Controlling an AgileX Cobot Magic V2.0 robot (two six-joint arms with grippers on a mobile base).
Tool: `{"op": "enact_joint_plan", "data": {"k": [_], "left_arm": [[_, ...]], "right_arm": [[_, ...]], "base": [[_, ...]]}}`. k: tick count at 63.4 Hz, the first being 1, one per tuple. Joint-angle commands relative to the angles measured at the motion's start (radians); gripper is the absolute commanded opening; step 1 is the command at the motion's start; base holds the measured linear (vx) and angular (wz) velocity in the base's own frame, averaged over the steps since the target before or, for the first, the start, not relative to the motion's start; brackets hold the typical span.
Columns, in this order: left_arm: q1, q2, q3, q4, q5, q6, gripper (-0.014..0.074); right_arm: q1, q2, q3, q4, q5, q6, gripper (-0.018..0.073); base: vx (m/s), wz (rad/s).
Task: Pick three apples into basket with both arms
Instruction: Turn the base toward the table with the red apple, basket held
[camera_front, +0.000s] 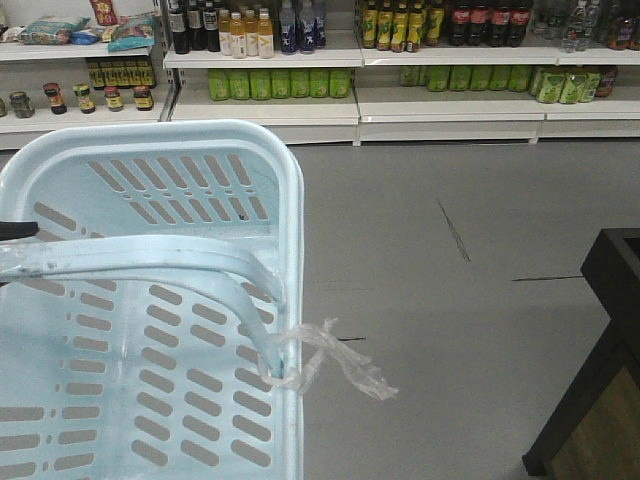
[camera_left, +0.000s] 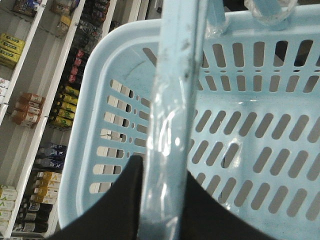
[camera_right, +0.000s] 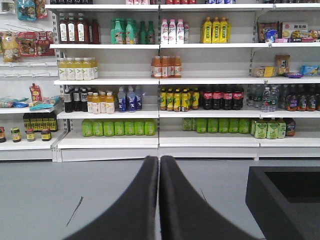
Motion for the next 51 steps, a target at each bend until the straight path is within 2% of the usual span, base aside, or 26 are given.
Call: {"op": "enact_joint_plan", "data": {"k": [1,51], "left_arm": [[-0.006,-0.004,-0.033,-0.020,-0.098,-0.012,-0.0006],[-0.006,-0.004,-0.033,-0.020,-0.098,-0.012,-0.0006]], "right_arm": [[-0.006,-0.010,0.013,-0.001,-0.075,0.001,-0.0009],[-0.006,-0.010,0.013,-0.001,-0.075,0.001,-0.0009]], "base": [[0.00,-0.01],[0.00,-0.05]]}}
